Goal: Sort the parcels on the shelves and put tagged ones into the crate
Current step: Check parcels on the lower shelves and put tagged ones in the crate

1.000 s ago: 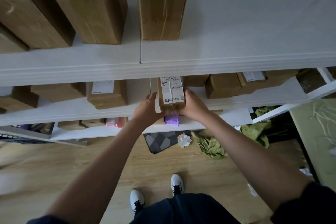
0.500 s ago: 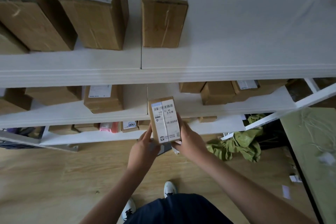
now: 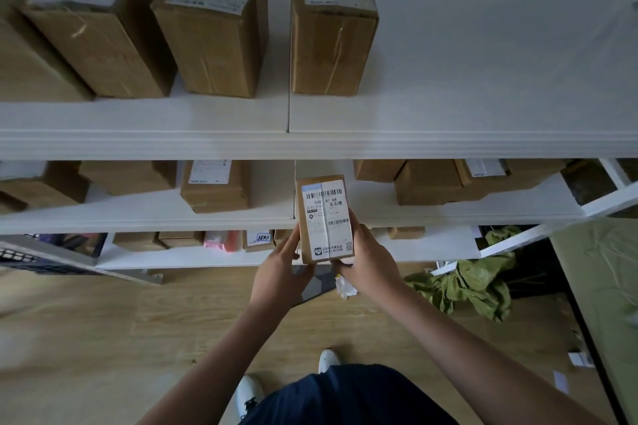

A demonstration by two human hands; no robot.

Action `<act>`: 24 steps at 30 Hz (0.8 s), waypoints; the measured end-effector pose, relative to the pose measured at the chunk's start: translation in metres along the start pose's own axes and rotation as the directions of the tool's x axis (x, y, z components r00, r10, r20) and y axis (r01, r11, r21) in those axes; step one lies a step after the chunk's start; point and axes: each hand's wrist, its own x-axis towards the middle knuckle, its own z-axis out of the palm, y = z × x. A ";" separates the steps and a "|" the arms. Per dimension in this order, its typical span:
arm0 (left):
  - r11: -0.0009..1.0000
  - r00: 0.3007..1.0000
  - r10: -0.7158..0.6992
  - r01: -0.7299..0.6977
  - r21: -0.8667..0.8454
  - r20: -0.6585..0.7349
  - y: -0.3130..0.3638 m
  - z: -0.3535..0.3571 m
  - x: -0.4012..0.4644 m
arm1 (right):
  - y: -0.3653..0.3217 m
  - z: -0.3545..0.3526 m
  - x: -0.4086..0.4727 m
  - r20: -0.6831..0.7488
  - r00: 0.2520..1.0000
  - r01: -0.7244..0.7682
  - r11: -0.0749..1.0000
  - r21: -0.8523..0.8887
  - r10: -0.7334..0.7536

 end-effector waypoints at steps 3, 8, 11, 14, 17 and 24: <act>0.999 1.000 0.009 -0.010 0.042 0.026 0.003 -0.007 0.017 | 0.002 -0.001 0.018 0.009 1.000 -0.013 1.000 0.017 0.013; 0.992 1.000 0.016 -0.018 0.123 0.023 -0.005 -0.026 0.052 | -0.010 0.001 0.065 0.125 0.990 -0.071 0.993 0.099 0.059; 0.992 1.000 -0.019 0.020 0.123 -0.016 -0.013 -0.040 0.064 | -0.025 0.003 0.086 0.181 0.982 -0.073 0.993 0.095 0.055; 0.994 0.999 -0.033 0.036 0.100 -0.030 -0.023 -0.051 0.068 | -0.040 0.009 0.101 0.188 0.981 -0.070 0.994 0.085 0.053; 0.994 0.997 -0.068 0.070 0.086 -0.026 -0.037 -0.064 0.074 | -0.053 0.013 0.111 0.168 0.983 -0.092 0.992 0.081 0.077; 0.990 0.991 -0.126 0.128 0.063 -0.040 -0.058 -0.077 0.097 | -0.077 0.028 0.139 0.151 0.974 -0.177 0.983 0.045 0.168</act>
